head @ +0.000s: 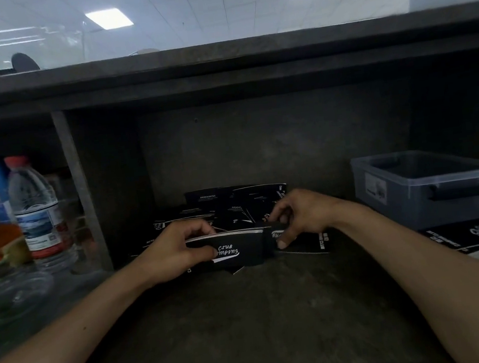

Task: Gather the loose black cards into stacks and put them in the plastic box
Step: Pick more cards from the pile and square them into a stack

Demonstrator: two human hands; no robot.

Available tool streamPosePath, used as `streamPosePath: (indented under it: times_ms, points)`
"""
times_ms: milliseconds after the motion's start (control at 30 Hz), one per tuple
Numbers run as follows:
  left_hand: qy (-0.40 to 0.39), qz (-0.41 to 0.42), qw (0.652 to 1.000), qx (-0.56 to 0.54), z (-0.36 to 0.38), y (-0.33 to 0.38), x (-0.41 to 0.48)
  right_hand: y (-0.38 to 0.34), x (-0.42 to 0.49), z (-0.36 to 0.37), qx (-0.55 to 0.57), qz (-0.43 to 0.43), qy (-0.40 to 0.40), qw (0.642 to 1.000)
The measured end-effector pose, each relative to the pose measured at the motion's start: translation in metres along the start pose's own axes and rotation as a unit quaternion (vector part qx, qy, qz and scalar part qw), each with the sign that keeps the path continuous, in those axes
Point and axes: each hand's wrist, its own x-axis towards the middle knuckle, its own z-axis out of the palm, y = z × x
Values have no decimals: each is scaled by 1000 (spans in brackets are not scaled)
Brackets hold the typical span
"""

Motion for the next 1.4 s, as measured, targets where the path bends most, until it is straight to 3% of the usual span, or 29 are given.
streamPosePath:
  times_ms: [100, 233, 300, 367, 533, 633, 833, 933, 1033, 1100, 1167, 1267, 1400]
  points:
    - [1, -10, 1000, 1, 1, 1, 0, 5, 0, -9, 92, 7, 108, 990]
    - [2, -14, 1000, -12, 1, 3, -1, 0, 1, -21, 308, 23, 261, 915]
    - [5, -22, 1000, -17, 1, 2, -1, -6, -2, -22, 396, -17, 276, 876]
    - [8, -24, 1000, -17, 2, 1, 0, -10, -5, -20, 426, -51, 255, 867]
    - [9, -34, 999, -2, 0, -3, 0, -19, -10, -11, 425, -14, 141, 894]
    - [12, -27, 999, -25, 1, -3, 1, -16, -8, -5, 368, -10, 63, 928]
    - [-18, 10, 999, -49, 0, 0, -2, -7, -5, -14, 347, 4, 28, 938]
    - [-12, 27, 998, -53, 1, 2, -2, -5, -4, -8, 272, 16, -16, 962]
    - [-8, 25, 998, -54, 1, 2, -2, 2, 5, -1, 169, -6, 113, 979]
    - [2, 20, 998, -61, 2, 1, -1, 11, 9, 2, 39, -12, 202, 979]
    - [5, 20, 998, -64, 2, 0, -1, 17, 9, 6, -26, 8, 186, 982]
    - [-5, 29, 998, -54, 1, -1, -1, 17, 10, 11, -4, 43, 138, 989]
    - [-1, 31, 999, -28, 1, -2, 0, 16, 14, 4, 87, 48, 208, 973]
